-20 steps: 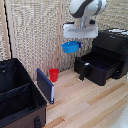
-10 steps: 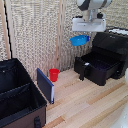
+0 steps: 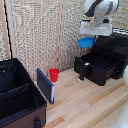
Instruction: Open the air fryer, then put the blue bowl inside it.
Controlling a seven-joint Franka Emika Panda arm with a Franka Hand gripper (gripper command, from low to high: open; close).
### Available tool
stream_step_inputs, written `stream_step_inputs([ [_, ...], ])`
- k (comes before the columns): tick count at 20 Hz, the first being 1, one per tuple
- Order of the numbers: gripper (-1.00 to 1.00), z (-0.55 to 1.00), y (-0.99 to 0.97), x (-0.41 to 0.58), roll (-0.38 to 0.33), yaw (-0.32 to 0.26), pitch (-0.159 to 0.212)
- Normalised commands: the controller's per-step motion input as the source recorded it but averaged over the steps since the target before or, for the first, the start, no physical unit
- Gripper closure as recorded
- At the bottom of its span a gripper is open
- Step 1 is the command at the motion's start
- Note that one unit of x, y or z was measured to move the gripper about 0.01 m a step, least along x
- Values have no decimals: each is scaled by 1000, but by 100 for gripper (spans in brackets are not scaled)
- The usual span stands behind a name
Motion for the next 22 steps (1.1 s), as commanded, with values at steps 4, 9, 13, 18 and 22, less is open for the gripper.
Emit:
stream_step_inputs([
  [4,100,-353,-484,0,-7,-182,6],
  [9,100,-472,-188,-9,-63,-160,58],
  [13,100,-476,-4,0,-56,-119,59],
  [18,100,-431,22,16,-1,-67,31],
  [22,100,-486,96,87,-7,0,74],
])
